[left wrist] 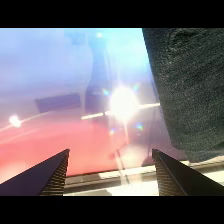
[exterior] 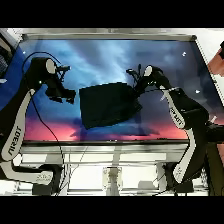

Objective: Fold the clothes and pants, and hang the long-sleeved shirts on hangers.

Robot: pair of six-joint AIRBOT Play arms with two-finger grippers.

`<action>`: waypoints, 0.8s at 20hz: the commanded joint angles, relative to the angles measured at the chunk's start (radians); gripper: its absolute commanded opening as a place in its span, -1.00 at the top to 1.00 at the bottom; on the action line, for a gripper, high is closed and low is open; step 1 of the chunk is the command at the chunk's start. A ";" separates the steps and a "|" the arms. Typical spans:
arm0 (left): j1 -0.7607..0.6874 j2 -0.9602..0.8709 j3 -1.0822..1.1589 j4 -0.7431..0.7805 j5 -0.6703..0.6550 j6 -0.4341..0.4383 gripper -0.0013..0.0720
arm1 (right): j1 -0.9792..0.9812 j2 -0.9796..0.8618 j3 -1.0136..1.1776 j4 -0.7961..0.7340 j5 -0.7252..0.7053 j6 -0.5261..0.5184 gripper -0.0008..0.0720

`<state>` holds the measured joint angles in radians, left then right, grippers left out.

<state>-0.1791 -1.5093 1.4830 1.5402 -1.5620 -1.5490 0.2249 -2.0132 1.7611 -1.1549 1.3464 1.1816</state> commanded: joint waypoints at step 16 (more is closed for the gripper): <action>0.013 0.043 -0.027 0.091 0.001 0.000 -0.64 | -0.661 0.290 -0.061 -0.443 0.318 0.266 0.89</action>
<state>-0.1677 -1.4670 1.4563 1.6295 -1.5612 -1.5494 -0.3126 -1.7660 1.7370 -1.5406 1.6341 1.4136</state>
